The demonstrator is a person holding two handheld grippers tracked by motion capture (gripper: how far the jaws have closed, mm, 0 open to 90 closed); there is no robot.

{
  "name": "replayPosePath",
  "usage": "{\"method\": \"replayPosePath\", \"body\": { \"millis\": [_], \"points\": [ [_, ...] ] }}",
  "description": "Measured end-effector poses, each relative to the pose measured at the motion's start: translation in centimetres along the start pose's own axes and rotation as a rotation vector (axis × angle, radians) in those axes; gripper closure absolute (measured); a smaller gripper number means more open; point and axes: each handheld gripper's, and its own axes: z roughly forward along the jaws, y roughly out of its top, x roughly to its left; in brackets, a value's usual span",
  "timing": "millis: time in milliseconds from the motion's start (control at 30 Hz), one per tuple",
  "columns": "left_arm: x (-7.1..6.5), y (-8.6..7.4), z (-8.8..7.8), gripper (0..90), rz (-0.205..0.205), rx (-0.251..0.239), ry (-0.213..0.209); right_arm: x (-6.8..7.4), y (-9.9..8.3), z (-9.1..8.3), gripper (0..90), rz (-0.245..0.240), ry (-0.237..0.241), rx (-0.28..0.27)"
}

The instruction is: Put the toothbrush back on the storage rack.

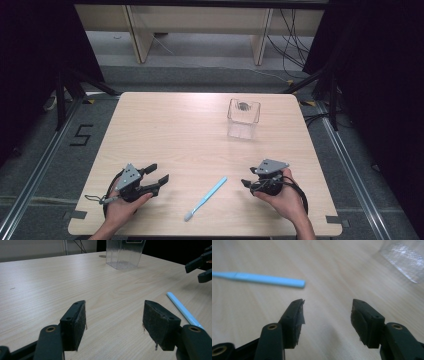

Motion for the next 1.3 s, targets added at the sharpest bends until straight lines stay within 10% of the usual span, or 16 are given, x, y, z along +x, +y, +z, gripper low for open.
{"method": "replayPosePath", "body": {
  "millis": [100,367,600,867,933,967,1300],
  "points": [
    [0.0,0.0,0.0,34.5,-0.003,-0.002,-0.001,0.1,1.1,0.1,43.1,-0.078,0.018,0.076],
    [0.1,0.0,0.0,34.9,-0.003,-0.001,-0.001,-1.1,1.7,0.0,50.6,-0.097,-0.029,0.166],
    [0.1,0.0,0.1,35.4,-0.012,-0.009,-0.007,-0.6,2.8,0.4,51.0,-0.170,0.040,0.246],
    [0.1,0.0,0.0,35.7,-0.005,0.001,-0.004,1.4,7.0,1.5,44.6,-0.504,0.161,0.352],
    [0.1,0.0,0.0,35.7,-0.004,0.000,-0.006,1.8,7.3,1.6,44.4,-0.505,0.162,0.394],
    [0.1,0.0,0.0,35.8,-0.004,0.000,-0.007,2.1,8.1,2.4,44.1,-0.594,0.206,0.393],
    [0.0,0.0,0.0,36.1,-0.005,0.004,-0.010,4.5,10.0,5.1,40.7,-0.729,0.306,0.506]
  ]
}}
